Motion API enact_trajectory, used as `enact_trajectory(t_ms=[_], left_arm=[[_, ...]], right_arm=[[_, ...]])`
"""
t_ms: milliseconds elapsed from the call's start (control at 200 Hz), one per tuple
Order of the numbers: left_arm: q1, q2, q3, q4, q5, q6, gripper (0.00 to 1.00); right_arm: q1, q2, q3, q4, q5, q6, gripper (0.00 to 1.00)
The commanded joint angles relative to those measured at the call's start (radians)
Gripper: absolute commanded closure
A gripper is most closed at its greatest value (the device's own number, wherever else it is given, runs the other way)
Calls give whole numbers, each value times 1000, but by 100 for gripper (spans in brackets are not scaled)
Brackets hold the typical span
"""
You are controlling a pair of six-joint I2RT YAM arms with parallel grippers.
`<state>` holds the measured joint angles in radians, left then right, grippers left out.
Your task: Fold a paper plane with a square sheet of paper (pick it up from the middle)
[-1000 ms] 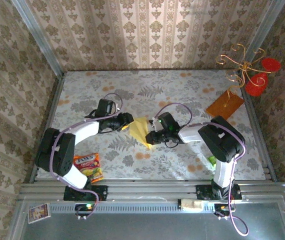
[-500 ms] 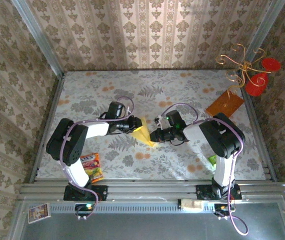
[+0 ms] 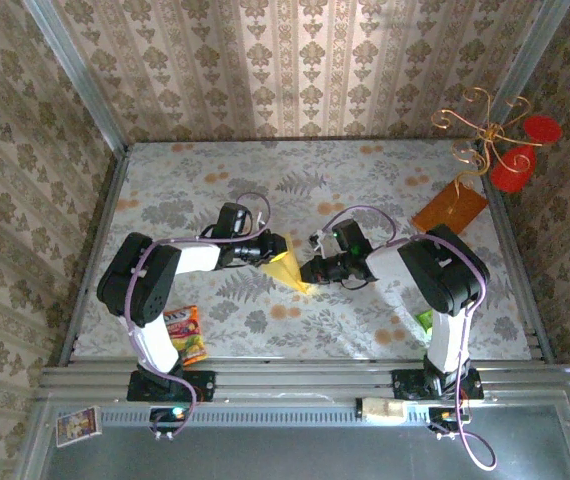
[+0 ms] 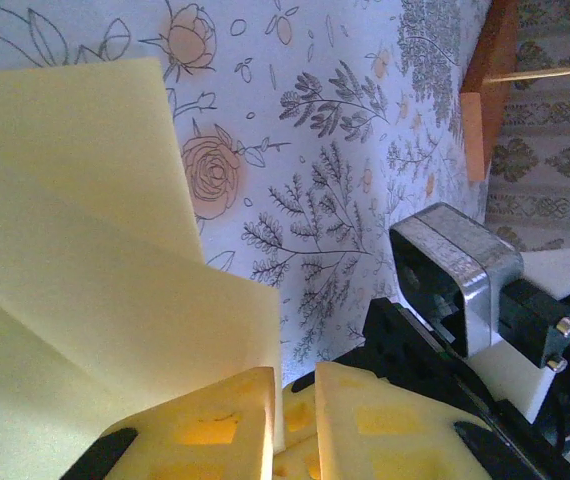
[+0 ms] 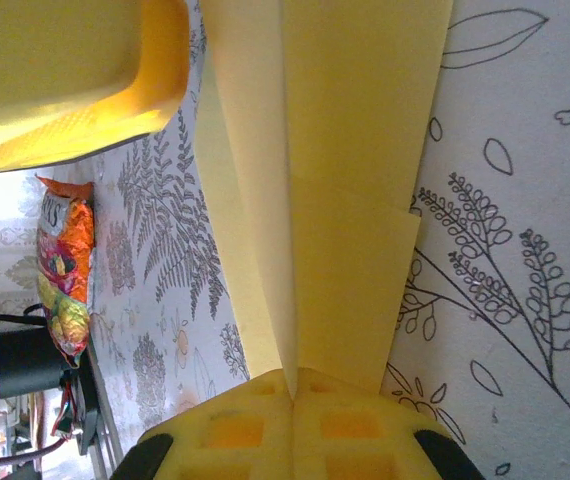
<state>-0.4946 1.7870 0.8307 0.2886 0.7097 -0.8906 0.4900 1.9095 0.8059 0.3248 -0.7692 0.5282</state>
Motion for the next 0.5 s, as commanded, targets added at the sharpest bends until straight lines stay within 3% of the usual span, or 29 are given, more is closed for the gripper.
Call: enact_trajectory(t_ms=[0,495], left_arm=[[-9,2,-7,23,25,-1,82],[-2,19,-5,-2,9,29,84]], right_arm=[[-7,38,18,-129,9,-10,95],[-5,41,32,-193,50,-9,95]])
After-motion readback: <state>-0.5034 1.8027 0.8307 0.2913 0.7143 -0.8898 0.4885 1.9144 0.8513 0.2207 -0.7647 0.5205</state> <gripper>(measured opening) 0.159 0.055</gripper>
